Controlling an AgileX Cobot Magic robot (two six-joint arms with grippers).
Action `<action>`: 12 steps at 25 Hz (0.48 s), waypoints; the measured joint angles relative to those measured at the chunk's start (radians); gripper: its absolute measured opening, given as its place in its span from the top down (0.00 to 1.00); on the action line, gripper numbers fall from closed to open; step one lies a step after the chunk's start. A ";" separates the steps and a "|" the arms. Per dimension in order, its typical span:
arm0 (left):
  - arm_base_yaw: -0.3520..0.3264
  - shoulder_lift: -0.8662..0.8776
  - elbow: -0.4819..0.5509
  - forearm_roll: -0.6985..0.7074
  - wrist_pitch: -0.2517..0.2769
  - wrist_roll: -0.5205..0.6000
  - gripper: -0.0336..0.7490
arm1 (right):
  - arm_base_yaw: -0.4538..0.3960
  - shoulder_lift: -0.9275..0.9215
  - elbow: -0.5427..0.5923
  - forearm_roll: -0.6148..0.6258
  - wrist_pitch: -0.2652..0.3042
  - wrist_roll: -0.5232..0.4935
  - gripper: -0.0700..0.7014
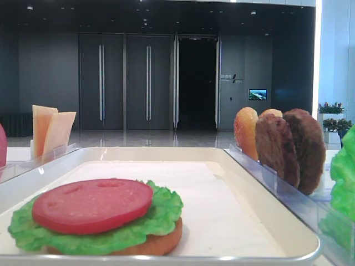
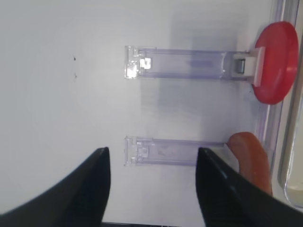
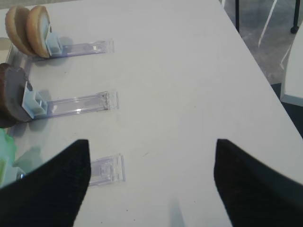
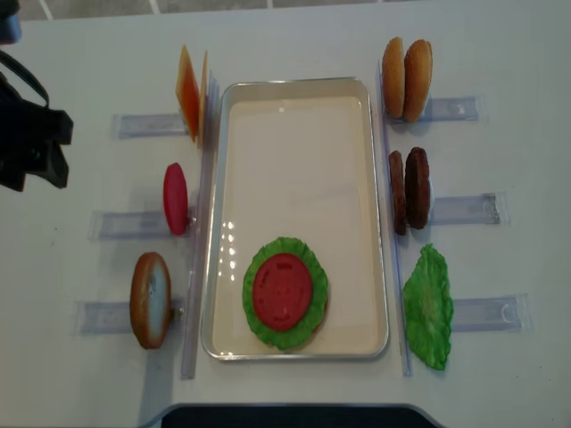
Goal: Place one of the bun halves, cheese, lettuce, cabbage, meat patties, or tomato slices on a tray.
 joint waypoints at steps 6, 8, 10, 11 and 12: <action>0.001 -0.159 0.156 -0.007 0.000 0.000 0.40 | 0.000 0.000 0.000 0.000 0.000 0.000 0.21; 0.001 -0.231 0.226 -0.013 -0.004 0.000 0.40 | 0.000 0.000 0.000 0.000 0.000 0.000 0.21; 0.001 -0.315 0.286 -0.018 -0.013 0.000 0.40 | 0.000 0.000 0.000 0.000 0.000 0.000 0.21; 0.001 -0.351 0.316 -0.021 -0.019 0.000 0.40 | 0.000 0.000 0.000 0.000 0.000 0.000 0.21; 0.001 -0.394 0.345 -0.025 -0.025 0.000 0.40 | 0.000 0.000 0.000 0.000 0.000 0.000 0.21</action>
